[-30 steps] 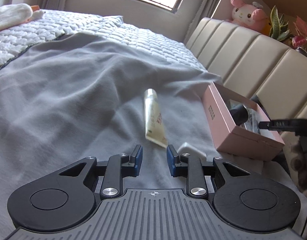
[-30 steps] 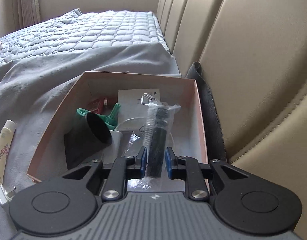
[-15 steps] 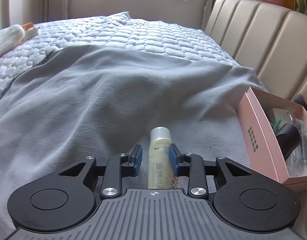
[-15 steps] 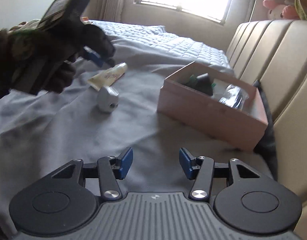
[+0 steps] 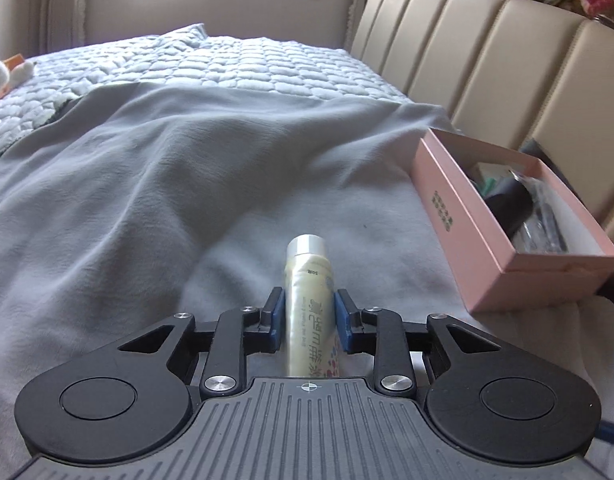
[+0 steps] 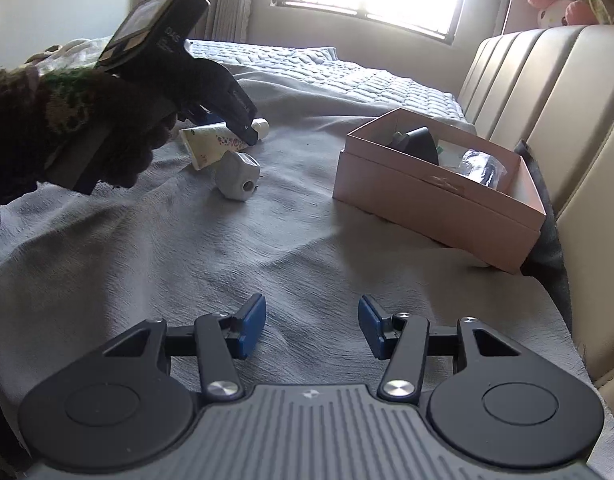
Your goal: Organize rigid objects
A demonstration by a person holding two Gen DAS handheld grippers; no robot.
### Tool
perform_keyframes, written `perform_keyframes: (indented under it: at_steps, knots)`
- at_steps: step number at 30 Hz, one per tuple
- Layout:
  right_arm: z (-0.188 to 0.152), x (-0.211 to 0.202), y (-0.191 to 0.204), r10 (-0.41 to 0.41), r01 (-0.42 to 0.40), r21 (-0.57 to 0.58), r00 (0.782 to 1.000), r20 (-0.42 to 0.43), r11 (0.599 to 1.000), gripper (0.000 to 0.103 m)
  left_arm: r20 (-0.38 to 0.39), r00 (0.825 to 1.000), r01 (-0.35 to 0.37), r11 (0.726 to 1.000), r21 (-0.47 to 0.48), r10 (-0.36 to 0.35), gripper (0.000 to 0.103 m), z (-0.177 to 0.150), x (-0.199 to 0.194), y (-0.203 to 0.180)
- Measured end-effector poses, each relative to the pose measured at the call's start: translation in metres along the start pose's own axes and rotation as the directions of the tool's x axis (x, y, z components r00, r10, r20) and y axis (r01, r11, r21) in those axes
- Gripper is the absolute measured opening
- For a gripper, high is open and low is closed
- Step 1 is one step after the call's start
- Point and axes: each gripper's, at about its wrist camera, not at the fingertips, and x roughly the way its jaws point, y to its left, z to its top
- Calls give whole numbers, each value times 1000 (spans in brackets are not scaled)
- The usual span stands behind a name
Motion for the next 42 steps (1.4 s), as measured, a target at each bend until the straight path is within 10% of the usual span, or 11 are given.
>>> perform_keyframes:
  at_steps: [9, 23, 35, 42]
  knots:
    - [30, 16, 23, 46, -43, -63, 998, 51, 997, 51, 4, 1000, 17, 997, -78, -17, 30, -64, -84, 19]
    - [95, 130, 33, 119, -112, 151, 992, -38, 982, 51, -43, 999, 0, 991, -131, -5, 30, -88, -84, 29]
    - [61, 62, 2, 127, -125, 140, 992, -8, 982, 37, -50, 999, -8, 992, -128, 1, 30, -87, -84, 23]
    - [7, 18, -26, -20, 22, 117, 1000, -14, 993, 37, 27, 993, 117, 990, -77, -115, 29, -76, -98, -12]
